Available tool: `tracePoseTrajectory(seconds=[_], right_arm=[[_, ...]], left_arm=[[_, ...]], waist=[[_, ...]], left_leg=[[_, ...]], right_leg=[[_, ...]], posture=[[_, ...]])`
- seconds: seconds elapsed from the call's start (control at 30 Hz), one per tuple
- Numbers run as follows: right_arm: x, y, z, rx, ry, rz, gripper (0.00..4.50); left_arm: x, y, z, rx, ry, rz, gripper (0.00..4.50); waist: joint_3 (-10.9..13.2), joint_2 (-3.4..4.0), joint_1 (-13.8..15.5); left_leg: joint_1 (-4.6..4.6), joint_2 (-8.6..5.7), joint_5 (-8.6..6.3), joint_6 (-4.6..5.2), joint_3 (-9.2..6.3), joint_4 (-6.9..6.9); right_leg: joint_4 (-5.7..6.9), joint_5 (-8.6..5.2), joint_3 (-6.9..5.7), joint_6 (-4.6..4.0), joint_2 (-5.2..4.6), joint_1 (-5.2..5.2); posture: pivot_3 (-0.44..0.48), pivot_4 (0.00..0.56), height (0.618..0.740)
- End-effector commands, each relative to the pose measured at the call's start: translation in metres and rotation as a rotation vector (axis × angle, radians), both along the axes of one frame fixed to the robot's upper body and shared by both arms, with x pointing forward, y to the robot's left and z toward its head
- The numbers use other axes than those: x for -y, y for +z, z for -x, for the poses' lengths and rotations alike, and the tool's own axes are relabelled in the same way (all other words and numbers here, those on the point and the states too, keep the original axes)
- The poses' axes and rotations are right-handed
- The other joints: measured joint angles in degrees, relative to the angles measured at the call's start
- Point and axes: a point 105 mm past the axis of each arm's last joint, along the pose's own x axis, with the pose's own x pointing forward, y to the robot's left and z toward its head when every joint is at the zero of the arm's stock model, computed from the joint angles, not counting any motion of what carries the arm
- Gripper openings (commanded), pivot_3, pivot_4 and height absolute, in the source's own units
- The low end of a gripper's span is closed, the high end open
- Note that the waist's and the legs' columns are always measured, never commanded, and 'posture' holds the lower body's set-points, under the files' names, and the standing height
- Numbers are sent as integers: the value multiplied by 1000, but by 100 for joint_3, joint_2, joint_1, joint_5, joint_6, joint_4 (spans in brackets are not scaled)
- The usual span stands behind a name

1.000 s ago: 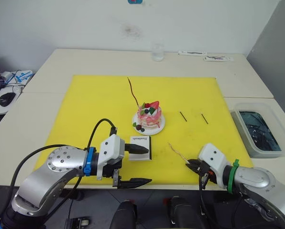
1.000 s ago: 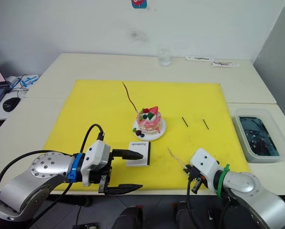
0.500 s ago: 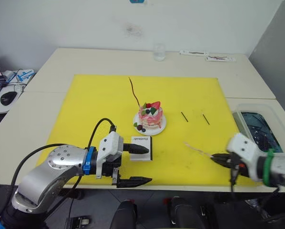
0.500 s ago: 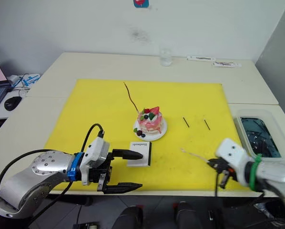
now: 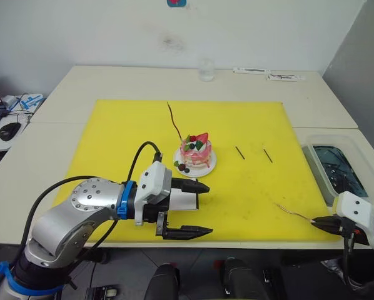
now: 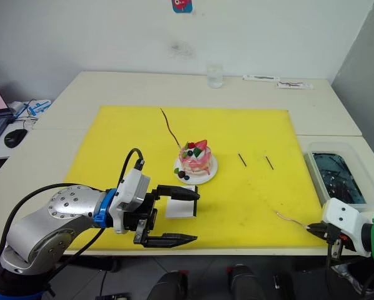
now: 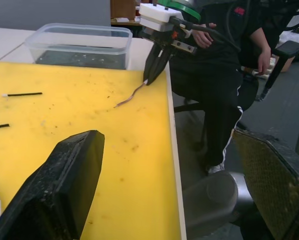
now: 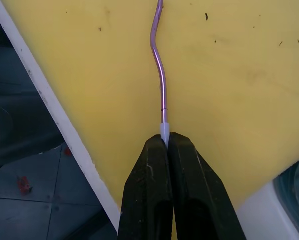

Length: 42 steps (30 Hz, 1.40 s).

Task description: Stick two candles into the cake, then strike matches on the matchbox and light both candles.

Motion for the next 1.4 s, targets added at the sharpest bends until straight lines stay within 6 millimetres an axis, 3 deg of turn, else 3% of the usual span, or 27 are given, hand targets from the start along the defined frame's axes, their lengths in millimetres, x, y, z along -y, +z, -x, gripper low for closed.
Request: tracePoseTrajectory(seconds=[0.03, 0.07, 0.17, 0.4, 0.7, 0.97, 1.4], right_arm=[[4, 7, -3, 28, 2, 10, 29], [4, 7, -4, 28, 0, 7, 29], [5, 6, -3, 9, -6, -9, 652], [3, 21, -7, 30, 18, -5, 3148], [-16, 48, -11, -53, 17, 118, 3148], [-16, 37, -18, -166, 22, 299, 3148], [-11, 23, -28, -256, 66, 348, 3148]], left_arm=[[7, 9, 4, 31, -34, 20, 4500], [8, 9, 4, 32, -34, 21, 4500], [9, 9, 2, 36, -33, 22, 4500], [8, 9, 1, 38, -26, 12, 4500], [7, 5, -7, 87, 30, -20, 4500], [13, -6, -1, 141, 16, -75, 4500], [19, -11, -2, 156, 69, -47, 4500]], waist=[[0, 0, 4], [0, 0, 5], [0, 0, 6], [0, 0, 8], [0, 1, 4], [1, -1, 8], [2, 2, 4]], left_leg=[[0, 0, 0, 0, 0, 0], [0, -1, 0, 0, -1, 1], [2, -1, 0, 0, -2, 2], [2, -2, 0, 0, -3, 0], [8, -2, 0, 0, -3, 1], [1, -2, 0, -1, -1, -3], [-2, -2, 0, -1, 1, -2]], right_leg=[[0, 0, 0, 0, 0, 0], [0, 0, -1, 0, 0, 1], [0, 0, 0, 0, 0, 5], [0, 0, 0, 0, 0, 5], [2, 0, 0, 0, 0, 7], [-7, -2, -1, -3, -3, 4], [-4, -2, -1, -2, -5, -3]], posture=[[0, 150, 740], [0, 150, 740], [0, 150, 740], [0, 150, 740], [0, 150, 740], [0, 150, 740], [0, 150, 740]])
